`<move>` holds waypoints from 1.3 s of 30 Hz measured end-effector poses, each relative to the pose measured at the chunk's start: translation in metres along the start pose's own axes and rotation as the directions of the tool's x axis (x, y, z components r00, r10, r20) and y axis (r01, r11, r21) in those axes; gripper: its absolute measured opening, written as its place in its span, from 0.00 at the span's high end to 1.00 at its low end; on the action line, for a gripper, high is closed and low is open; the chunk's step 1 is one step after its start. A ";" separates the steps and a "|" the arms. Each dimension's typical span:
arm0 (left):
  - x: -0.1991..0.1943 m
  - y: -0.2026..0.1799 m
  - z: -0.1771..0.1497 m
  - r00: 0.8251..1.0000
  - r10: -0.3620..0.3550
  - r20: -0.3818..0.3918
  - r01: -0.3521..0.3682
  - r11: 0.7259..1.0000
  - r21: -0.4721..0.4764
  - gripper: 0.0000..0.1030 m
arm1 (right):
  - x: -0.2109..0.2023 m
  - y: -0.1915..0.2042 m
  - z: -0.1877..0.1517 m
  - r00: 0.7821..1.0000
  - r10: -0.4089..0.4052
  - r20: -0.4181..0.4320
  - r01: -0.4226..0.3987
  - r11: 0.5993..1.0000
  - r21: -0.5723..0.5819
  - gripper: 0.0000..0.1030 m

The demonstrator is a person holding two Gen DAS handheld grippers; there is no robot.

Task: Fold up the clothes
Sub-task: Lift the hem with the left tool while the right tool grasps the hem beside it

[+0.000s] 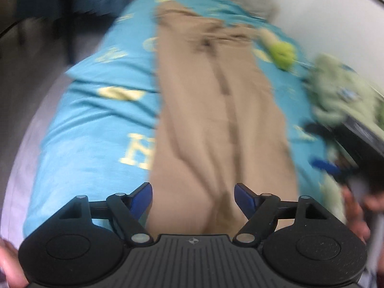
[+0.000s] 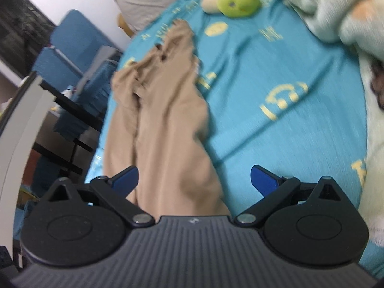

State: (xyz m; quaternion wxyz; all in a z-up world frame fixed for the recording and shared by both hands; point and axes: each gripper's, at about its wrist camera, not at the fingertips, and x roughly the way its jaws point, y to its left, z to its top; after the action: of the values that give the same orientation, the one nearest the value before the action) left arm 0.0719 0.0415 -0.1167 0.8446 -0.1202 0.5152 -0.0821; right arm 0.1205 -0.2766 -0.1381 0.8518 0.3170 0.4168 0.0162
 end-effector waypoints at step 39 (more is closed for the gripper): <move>-0.250 -0.038 -0.052 0.800 -0.385 0.459 0.382 0.918 0.105 0.98 | -0.228 0.093 -0.037 0.977 0.184 0.107 -0.136 0.927 -0.349 0.89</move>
State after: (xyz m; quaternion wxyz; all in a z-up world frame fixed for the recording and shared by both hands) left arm -0.0886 0.0644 0.0841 0.9102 -0.2352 0.2592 -0.2213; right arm -0.0329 -0.2491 0.0566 0.9163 0.1985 0.3204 0.1355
